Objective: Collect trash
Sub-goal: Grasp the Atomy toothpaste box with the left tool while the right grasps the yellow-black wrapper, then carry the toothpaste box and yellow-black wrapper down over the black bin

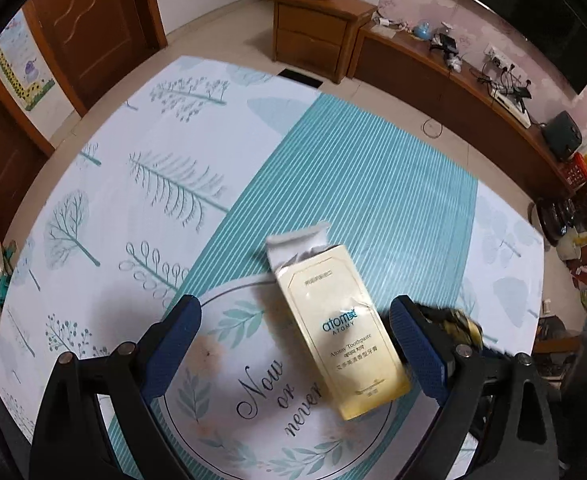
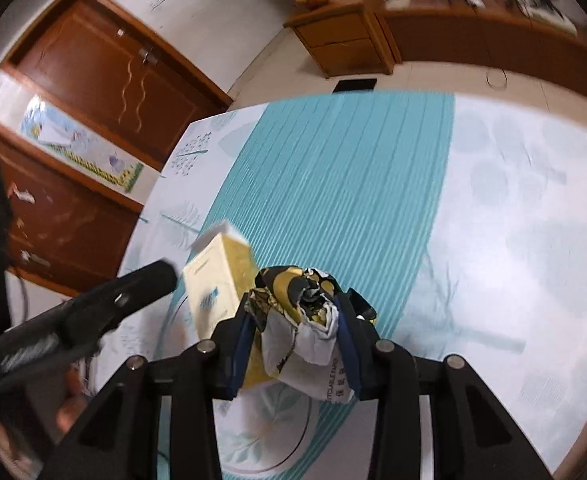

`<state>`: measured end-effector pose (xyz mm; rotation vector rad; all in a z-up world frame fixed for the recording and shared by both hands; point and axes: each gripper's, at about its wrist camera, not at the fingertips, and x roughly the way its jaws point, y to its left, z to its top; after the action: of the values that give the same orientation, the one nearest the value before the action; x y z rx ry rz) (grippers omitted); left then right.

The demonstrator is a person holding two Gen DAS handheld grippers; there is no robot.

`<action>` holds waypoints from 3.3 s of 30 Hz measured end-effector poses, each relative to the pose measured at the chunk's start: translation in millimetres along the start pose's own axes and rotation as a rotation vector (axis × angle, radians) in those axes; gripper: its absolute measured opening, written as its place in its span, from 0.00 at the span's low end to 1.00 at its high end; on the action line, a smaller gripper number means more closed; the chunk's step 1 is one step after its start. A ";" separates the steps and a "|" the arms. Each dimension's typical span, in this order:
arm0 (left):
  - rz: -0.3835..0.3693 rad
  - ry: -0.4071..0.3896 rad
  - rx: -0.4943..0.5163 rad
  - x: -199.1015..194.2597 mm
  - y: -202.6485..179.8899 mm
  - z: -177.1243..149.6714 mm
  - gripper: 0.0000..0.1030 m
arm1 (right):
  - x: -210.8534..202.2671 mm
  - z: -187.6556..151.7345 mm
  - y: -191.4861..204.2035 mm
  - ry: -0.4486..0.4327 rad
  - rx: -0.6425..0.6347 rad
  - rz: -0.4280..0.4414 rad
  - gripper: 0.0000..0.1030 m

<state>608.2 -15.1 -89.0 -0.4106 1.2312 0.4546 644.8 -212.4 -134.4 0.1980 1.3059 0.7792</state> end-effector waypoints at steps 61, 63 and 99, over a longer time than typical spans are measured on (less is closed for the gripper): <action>-0.192 0.029 0.536 -135.2 113.7 -178.0 0.50 | -101.7 -205.7 112.7 -0.298 0.300 -0.052 0.36; -0.214 0.006 0.548 -153.6 136.8 -189.9 0.50 | -111.3 -226.0 129.9 -0.327 0.315 -0.060 0.36; -0.269 0.129 0.760 -49.8 269.1 -451.4 0.50 | 18.1 -544.0 176.7 -0.168 0.654 -0.184 0.36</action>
<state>89.1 -34.3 -183.4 0.0518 1.3503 -0.2828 77.4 -227.9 -207.7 0.6401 1.3592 0.1538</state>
